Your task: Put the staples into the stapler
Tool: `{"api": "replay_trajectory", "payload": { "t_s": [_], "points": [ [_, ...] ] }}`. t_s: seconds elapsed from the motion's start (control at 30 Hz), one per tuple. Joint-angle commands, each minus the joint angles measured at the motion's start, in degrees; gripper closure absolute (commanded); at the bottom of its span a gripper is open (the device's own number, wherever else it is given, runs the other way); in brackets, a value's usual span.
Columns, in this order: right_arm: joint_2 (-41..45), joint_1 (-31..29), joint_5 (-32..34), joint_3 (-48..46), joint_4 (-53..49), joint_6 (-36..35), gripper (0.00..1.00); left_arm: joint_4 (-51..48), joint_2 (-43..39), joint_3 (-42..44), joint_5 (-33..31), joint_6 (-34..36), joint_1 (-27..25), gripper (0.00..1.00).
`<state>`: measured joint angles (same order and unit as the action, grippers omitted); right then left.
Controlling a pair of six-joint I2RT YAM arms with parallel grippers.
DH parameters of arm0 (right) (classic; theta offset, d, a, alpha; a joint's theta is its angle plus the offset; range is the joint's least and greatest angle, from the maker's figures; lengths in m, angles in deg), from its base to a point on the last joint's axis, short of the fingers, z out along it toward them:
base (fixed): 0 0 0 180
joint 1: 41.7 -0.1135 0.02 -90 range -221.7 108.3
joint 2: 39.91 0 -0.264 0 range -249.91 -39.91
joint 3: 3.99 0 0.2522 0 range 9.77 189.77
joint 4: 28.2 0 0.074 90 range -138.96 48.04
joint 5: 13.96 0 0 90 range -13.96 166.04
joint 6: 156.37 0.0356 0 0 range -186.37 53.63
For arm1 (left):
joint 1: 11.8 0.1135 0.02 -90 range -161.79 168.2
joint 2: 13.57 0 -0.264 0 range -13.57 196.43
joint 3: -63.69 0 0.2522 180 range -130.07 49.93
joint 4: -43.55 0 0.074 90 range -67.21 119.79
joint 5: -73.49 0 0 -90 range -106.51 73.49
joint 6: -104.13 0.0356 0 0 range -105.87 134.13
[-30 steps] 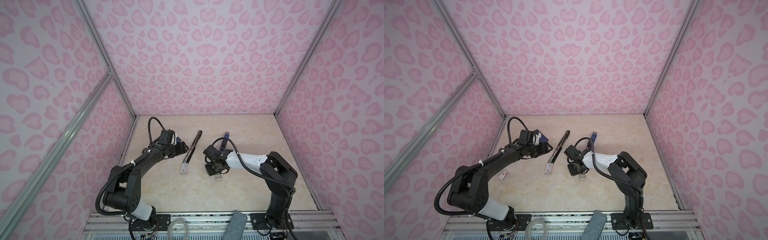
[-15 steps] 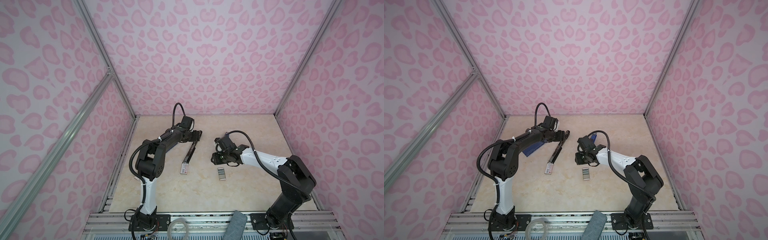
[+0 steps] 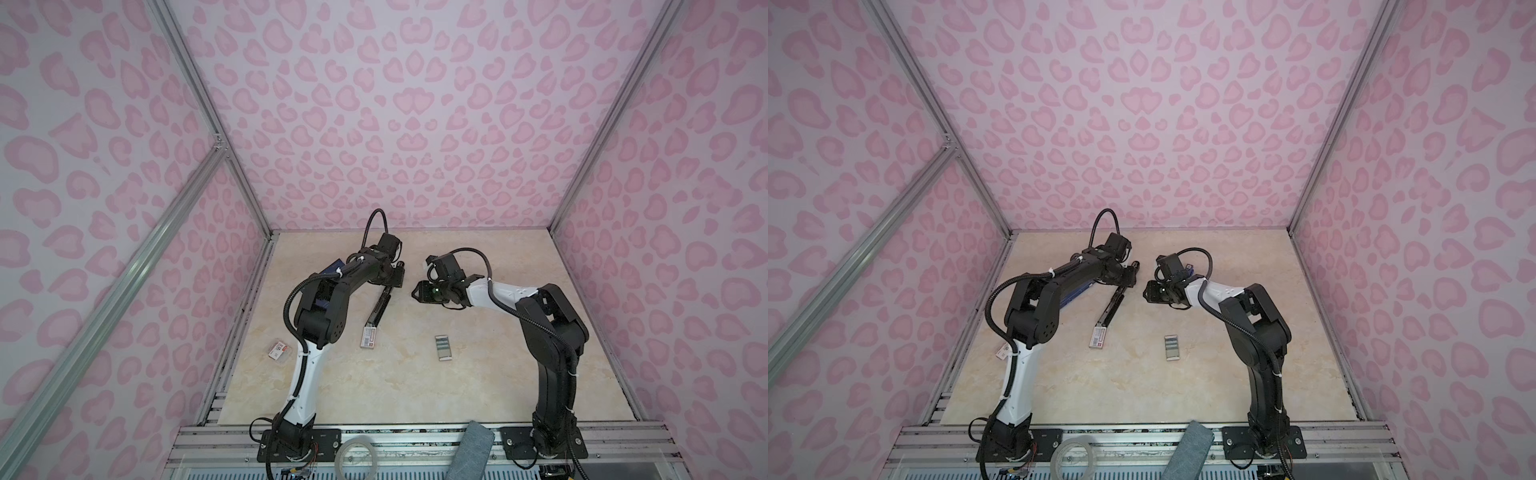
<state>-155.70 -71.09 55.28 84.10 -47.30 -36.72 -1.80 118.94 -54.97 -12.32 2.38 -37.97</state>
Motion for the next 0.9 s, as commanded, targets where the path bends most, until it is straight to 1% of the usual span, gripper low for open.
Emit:
{"api": "replay_trajectory", "payload": {
  "t_s": [0.0,0.13,0.33,0.4,0.5,0.6,0.63,0.73,0.87],
  "points": [
    [-1.66,0.99,1.46,0.46,1.32,2.53,0.58,-1.59,0.49,-0.59,1.30,2.13,-0.75,0.47],
    [-2.00,2.59,4.67,-0.20,0.25,4.04,0.58,-1.47,0.56,-0.22,1.94,3.07,-2.31,0.50],
    [-0.01,5.75,9.79,-3.42,-1.00,5.73,0.58,-1.02,-0.78,1.04,2.66,4.25,-4.67,0.52],
    [0.62,7.01,10.21,-4.63,-0.61,6.11,0.58,-0.68,-1.57,1.60,3.02,4.69,-5.48,0.52],
    [1.22,8.05,7.74,-5.53,1.69,6.24,0.57,0.10,-2.69,2.14,3.29,5.41,-6.07,0.48],
    [1.05,8.09,3.24,-5.35,5.02,6.02,0.54,-0.50,-2.03,0.64,3.84,6.16,-6.08,0.45],
    [0.85,8.10,1.39,-5.42,6.82,6.12,0.53,-0.71,-1.58,0.05,4.28,6.53,-6.08,0.45],
    [0.17,8.03,-1.29,-5.51,10.62,7.22,0.50,-1.02,-0.21,-1.62,5.30,7.17,-6.25,0.46],
    [-0.81,8.20,-3.18,-5.92,14.10,8.88,0.49,-1.11,1.04,-2.71,5.33,8.37,-6.69,0.49]
  ]
}}
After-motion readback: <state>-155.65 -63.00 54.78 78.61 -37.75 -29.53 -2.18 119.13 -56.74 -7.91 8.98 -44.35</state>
